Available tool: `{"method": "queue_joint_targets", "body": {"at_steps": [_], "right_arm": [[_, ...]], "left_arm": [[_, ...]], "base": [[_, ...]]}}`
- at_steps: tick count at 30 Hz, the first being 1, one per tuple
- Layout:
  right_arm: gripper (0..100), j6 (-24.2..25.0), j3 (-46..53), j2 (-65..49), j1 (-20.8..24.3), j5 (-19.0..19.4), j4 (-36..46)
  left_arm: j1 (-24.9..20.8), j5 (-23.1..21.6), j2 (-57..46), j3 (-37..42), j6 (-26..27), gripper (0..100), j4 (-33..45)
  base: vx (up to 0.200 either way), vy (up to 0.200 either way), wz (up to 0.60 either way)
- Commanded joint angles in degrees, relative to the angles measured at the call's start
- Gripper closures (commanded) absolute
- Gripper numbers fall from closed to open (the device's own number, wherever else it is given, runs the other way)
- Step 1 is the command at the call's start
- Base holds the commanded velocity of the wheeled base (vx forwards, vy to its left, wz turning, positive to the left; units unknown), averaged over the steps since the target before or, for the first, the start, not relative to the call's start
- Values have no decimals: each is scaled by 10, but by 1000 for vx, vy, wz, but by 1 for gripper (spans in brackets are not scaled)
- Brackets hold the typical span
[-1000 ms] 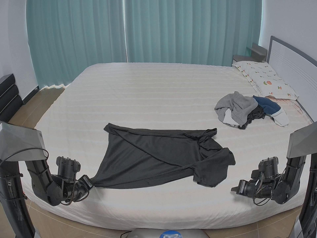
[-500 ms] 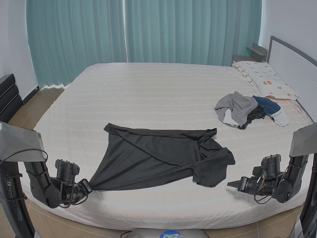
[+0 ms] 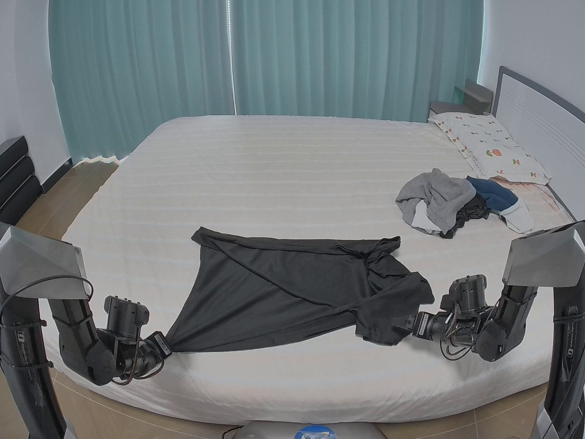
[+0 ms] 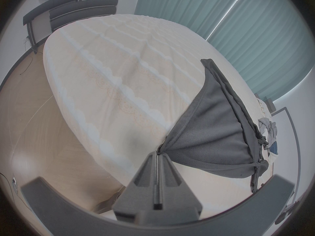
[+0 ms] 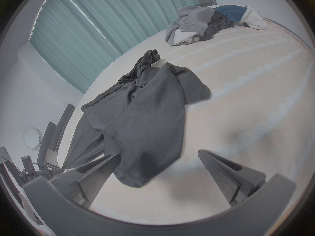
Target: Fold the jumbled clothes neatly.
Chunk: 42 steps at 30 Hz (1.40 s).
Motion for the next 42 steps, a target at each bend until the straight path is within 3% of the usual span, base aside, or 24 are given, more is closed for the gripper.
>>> {"method": "queue_joint_targets", "body": {"at_steps": [1, 2, 12, 20, 28, 42], "right_arm": [[0, 0, -39, 20, 8, -2, 11], [100, -1, -41, 21, 8, -2, 11], [100, -1, -2, -10, 4, -24, 21], [100, -6, 121, -117, -3, 8, 23], [100, -26, 231, -166, -11, 39, 19], [100, -97, 327, -181, -25, 49, 21]], "left_arm": [[-1, 0, 4, 1, 1, 100, -1], [-1, 0, 4, 1, 1, 100, 0], [0, 0, 4, 2, 3, 100, -1], [5, 1, -20, 15, 22, 100, 5], [49, 22, -49, 41, 105, 100, 8], [24, 21, -50, 124, 217, 100, 28]], "base": [[0, 0, 0], [0, 0, 0], [0, 0, 0], [0, 0, 0], [0, 0, 0], [0, 0, 0]]}}
